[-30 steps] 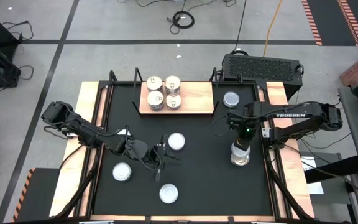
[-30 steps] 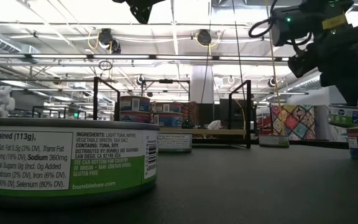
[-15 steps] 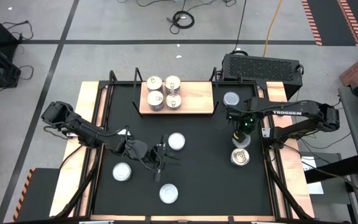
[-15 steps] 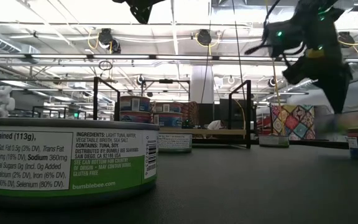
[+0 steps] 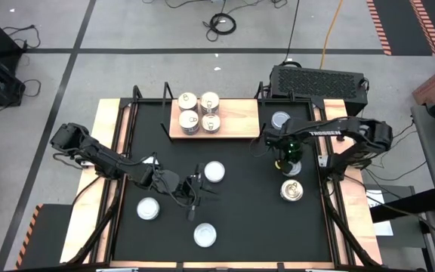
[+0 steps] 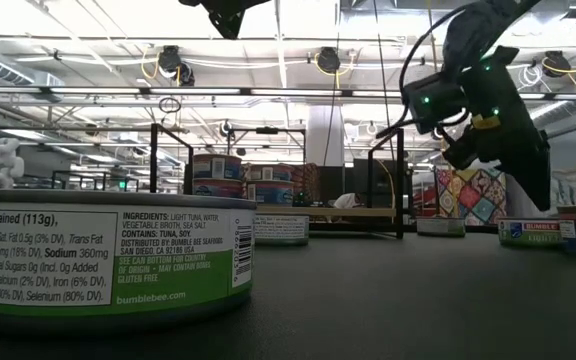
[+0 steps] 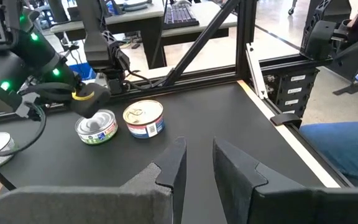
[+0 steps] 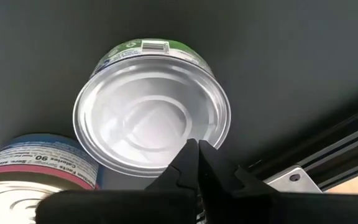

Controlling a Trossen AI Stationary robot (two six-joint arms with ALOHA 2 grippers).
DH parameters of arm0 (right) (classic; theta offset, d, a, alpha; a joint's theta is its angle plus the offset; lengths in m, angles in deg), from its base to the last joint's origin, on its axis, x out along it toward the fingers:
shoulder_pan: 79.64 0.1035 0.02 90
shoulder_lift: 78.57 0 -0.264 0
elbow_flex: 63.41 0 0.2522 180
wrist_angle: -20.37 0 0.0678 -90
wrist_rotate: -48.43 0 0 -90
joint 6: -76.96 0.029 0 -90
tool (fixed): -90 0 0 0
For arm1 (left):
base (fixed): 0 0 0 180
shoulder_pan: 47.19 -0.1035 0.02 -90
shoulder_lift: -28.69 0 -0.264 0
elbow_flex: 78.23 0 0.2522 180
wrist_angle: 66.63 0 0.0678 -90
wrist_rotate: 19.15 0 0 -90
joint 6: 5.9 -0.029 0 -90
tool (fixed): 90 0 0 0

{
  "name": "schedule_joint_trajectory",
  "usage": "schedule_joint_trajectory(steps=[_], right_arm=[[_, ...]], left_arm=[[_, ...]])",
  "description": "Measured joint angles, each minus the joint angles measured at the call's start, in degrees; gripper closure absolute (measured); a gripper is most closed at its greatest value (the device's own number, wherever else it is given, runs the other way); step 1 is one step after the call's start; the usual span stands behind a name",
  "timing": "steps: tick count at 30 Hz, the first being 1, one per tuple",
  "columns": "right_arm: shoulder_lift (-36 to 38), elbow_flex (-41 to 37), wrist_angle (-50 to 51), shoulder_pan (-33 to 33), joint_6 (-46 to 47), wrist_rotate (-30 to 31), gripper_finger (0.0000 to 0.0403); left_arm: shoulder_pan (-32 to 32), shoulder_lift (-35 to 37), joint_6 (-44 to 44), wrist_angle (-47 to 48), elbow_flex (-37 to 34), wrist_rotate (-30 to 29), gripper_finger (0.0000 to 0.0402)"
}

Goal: Stack canned seafood by type on shelf
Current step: Stack the blue tuna can on top of the blue tuna can on the shelf

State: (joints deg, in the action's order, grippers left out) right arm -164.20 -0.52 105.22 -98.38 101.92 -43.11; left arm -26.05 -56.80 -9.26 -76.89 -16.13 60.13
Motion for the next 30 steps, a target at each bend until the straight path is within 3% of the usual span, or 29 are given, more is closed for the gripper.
schedule_joint_trajectory(steps=[6,10,13,25,30], right_arm=[[5.76,0.0,0.02,2.66,2.46,0.82,0.0403],[10.99,-0.38,-0.15,8.65,9.61,2.97,0.0403],[12.79,-1.84,0.02,13.86,14.19,0.8,0.0403],[13.1,-8.8,-0.04,26.81,26.91,-0.54,0.0403],[12.91,-8.52,-1.78,30.28,29.6,-0.24,0.0403]], left_arm=[[0.57,0.0,0.04,-1.13,0.1,-0.02,0.032],[2.01,-0.44,0.02,-1.26,1.24,-0.05,0.032],[2.69,-1.97,-0.41,-1.01,2.79,-0.61,0.032],[-2.37,-16.41,-1.57,-5.54,10.72,-0.57,0.032],[-5.33,-21.8,-1.41,-9.98,12.43,2.78,0.032]])
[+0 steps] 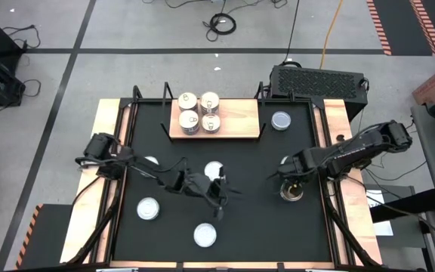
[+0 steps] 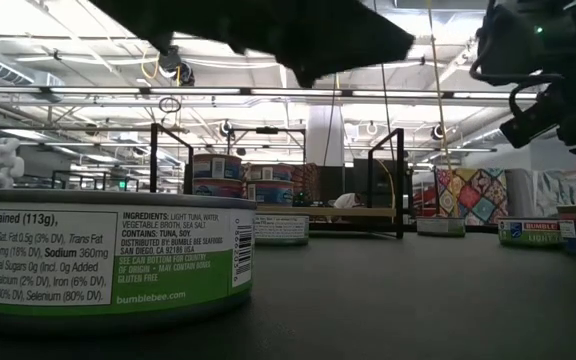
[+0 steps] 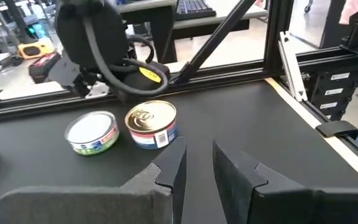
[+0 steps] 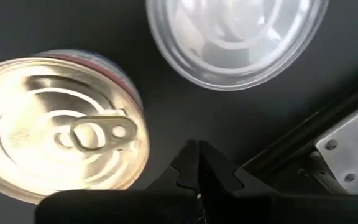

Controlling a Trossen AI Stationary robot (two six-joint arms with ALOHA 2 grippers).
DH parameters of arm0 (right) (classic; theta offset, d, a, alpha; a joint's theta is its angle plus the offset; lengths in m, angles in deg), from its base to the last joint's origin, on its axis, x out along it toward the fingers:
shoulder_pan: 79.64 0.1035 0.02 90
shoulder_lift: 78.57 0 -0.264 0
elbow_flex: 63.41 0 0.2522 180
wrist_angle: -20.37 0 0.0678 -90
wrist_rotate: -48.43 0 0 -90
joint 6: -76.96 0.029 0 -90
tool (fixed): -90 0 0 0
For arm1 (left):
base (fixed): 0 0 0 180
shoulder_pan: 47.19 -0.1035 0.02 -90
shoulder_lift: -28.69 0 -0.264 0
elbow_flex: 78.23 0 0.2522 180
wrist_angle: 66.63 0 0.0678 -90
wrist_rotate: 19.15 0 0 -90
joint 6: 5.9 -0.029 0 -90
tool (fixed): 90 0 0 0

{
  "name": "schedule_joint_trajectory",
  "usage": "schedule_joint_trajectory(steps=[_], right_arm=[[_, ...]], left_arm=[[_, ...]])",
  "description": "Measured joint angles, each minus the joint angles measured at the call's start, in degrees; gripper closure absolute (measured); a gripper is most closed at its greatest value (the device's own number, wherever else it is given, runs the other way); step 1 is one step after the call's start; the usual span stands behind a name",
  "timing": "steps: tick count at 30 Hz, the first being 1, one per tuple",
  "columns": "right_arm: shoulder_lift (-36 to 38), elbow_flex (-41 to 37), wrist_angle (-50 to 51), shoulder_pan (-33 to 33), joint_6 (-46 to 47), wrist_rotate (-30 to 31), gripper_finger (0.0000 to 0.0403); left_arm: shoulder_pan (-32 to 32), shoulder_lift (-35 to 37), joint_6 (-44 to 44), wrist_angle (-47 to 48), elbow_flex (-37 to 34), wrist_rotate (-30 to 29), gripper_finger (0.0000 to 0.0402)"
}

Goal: Stack canned seafood by type on shelf
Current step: Stack the blue tuna can on top of the blue tuna can on the shelf

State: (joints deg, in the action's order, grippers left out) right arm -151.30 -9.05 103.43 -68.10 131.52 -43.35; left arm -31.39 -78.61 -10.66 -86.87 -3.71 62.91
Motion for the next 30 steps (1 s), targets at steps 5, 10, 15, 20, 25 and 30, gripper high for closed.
schedule_joint_trajectory(steps=[5,10,15,20,25,30], right_arm=[[-0.22,0.0,-1.58,2.64,2.21,-1.0,0.0403],[-2.82,-0.02,-8.0,5.06,3.77,-2.84,0.0403],[-7.0,-0.04,-20.52,6.3,2.73,-3.17,0.0403],[-9.72,-0.04,-39.28,5.6,-4.02,-4.56,0.0403],[-8.23,0.53,-42.81,6.22,-4.65,-4.35,0.0403],[-5.95,0.76,-33.93,13.21,3.4,-4.78,0.0403]], left_arm=[[-1.82,-4.26,0.1,-2.12,0.9,1.21,0.032],[-2.74,-6.13,3.83,-0.34,1.65,1.29,0.032],[-2.34,-5.59,5.36,9.57,1.65,3.34,0.032],[1.0,-4.45,-3.38,12.54,1.65,6.98,0.0311],[6.01,-4.47,-12.29,9.85,1.65,6.95,0.0289],[8.81,-4.47,-17.55,5.98,1.63,3.16,0.0283]])
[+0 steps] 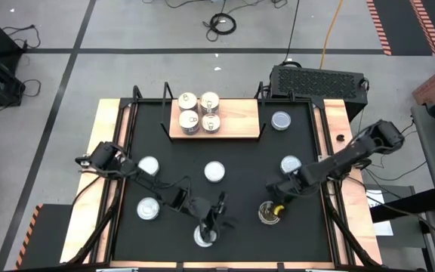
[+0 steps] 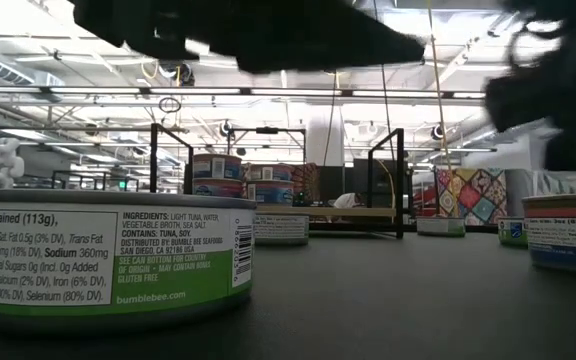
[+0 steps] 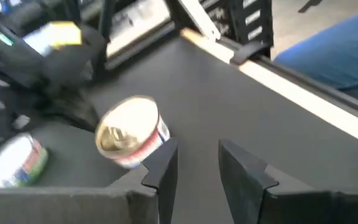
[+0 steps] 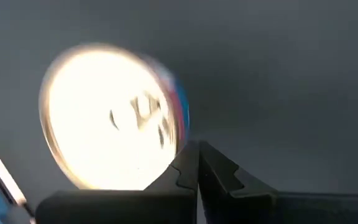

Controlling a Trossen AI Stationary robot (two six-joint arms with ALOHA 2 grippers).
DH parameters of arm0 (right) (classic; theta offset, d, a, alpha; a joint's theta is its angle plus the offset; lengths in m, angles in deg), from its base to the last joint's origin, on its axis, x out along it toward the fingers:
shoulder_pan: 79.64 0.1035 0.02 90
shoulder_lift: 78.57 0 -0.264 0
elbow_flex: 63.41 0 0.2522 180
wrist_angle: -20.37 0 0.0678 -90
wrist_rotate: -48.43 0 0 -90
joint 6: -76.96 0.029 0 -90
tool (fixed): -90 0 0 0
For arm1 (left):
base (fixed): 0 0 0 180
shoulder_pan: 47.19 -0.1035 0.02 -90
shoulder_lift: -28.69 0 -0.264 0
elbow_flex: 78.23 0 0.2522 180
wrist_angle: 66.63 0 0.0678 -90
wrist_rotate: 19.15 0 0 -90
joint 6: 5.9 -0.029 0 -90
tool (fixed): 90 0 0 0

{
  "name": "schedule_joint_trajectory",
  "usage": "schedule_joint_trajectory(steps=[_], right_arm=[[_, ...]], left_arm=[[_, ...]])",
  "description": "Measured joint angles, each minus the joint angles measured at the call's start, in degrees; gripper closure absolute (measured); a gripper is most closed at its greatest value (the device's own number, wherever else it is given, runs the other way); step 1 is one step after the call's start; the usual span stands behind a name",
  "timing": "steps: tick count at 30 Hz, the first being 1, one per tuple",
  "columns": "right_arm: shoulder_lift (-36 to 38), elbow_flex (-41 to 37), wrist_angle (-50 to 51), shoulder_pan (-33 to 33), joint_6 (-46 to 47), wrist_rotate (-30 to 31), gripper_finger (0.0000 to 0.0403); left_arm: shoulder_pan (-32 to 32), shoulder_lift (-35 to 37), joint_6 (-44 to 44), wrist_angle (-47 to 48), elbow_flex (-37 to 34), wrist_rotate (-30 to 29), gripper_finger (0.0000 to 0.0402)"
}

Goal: Stack canned seafood by type on shelf
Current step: Stack the blue tuna can on top of the blue tuna can on the shelf

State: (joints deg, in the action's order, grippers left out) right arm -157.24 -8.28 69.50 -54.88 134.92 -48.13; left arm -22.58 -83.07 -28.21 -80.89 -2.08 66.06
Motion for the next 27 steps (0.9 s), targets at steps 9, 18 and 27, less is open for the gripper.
schedule_joint_trajectory(steps=[9,18,27], right_arm=[[0.27,0.02,-9.6,19.26,6.4,1.51,0.0403],[-5.38,0.1,-12.57,21.7,-2.11,9.36,0.0403],[-10.12,0.07,-13.8,17.41,-10.72,7.77,0.0403]], left_arm=[[-2.36,-0.2,-1.99,-5.46,0.04,2.76,0.0283],[-6.82,-7.34,-1.82,-5.3,9.05,11.65,0.0283],[-6.63,-15.72,-4.14,7.72,21.42,4.06,0.0224]])
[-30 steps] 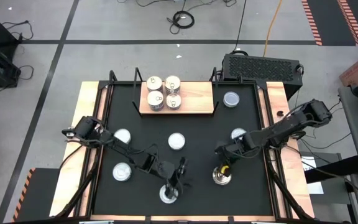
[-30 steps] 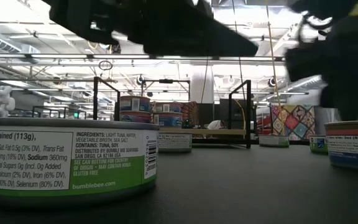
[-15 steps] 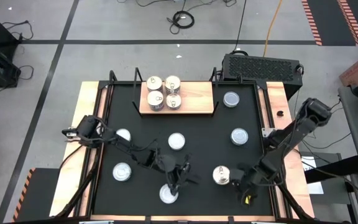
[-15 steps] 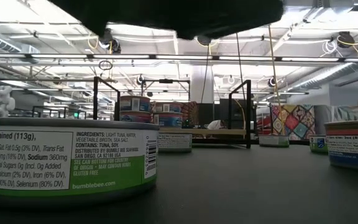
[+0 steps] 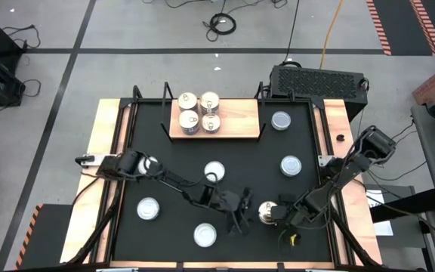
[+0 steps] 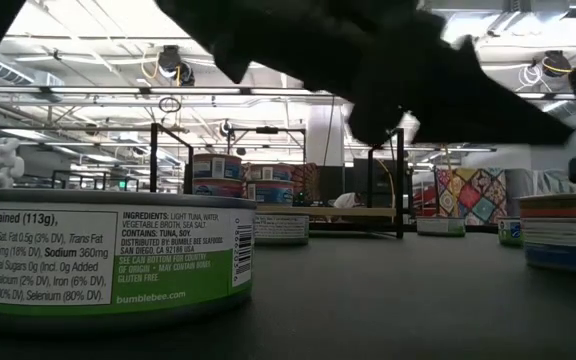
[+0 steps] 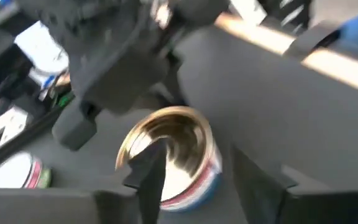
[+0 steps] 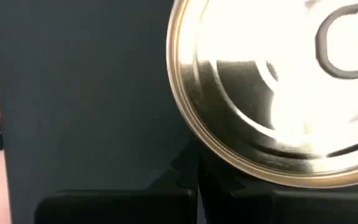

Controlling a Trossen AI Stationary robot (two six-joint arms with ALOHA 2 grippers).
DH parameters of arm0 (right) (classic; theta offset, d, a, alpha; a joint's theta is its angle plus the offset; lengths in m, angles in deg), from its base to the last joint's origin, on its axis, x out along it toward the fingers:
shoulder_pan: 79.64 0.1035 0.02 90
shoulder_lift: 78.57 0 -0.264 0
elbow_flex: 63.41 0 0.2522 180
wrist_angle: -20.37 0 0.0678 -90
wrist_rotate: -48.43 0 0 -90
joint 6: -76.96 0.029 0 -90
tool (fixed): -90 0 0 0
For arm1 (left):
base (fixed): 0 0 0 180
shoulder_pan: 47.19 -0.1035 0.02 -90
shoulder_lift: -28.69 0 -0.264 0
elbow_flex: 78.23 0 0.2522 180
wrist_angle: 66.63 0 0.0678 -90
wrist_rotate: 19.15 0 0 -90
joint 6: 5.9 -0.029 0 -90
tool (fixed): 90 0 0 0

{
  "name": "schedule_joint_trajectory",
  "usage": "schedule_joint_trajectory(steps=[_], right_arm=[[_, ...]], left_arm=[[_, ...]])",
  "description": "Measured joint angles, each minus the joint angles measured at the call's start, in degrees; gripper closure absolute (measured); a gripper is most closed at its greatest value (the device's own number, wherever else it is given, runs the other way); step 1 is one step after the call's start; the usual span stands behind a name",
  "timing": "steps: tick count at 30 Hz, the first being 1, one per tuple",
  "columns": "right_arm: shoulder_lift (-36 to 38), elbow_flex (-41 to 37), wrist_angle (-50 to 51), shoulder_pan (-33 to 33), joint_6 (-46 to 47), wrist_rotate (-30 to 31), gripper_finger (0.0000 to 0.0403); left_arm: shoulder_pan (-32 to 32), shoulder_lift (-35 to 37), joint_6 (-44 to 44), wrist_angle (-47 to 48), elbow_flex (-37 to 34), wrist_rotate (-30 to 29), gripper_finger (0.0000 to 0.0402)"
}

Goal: Stack canned seafood by type on shelf
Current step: Stack the blue tuna can on top of the blue tuna can on the shelf

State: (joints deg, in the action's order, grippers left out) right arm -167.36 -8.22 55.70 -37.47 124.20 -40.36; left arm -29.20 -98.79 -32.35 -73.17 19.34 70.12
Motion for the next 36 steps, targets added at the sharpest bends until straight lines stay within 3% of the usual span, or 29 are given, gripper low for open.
schedule_joint_trajectory(steps=[7,11,17,23,27,36], right_arm=[[0.0,0.0,-5.33,-4.87,-7.2,3.07,0.0403],[0.0,0.0,-6.58,-7.73,-8.33,7.24,0.0403],[0.0,0.0,-6.89,-9.93,-10.48,7.96,0.0403],[0.0,-0.02,-6.89,-12.67,-11.95,13.13,0.0403],[0.0,-0.02,-7.08,-14.0,-11.95,11.65,0.0403],[0.42,-0.02,-6.49,-13.1,-10.91,10.35,0.0403]], left_arm=[[0.61,-2.53,-2.95,4.65,3.17,-3.86,0.0162],[0.47,-1.82,-1.42,10.28,3.08,-4.26,0.0159],[0.46,-1.13,-0.83,16.36,3.19,-6.41,0.0159],[0.55,-1.02,-0.84,19.52,3.17,-11.91,0.0159],[1.07,-1.04,-1.31,20.8,3.17,-18.27,0.0159],[3.09,1.22,0.19,24.05,3.1,-25.45,0.0159]])
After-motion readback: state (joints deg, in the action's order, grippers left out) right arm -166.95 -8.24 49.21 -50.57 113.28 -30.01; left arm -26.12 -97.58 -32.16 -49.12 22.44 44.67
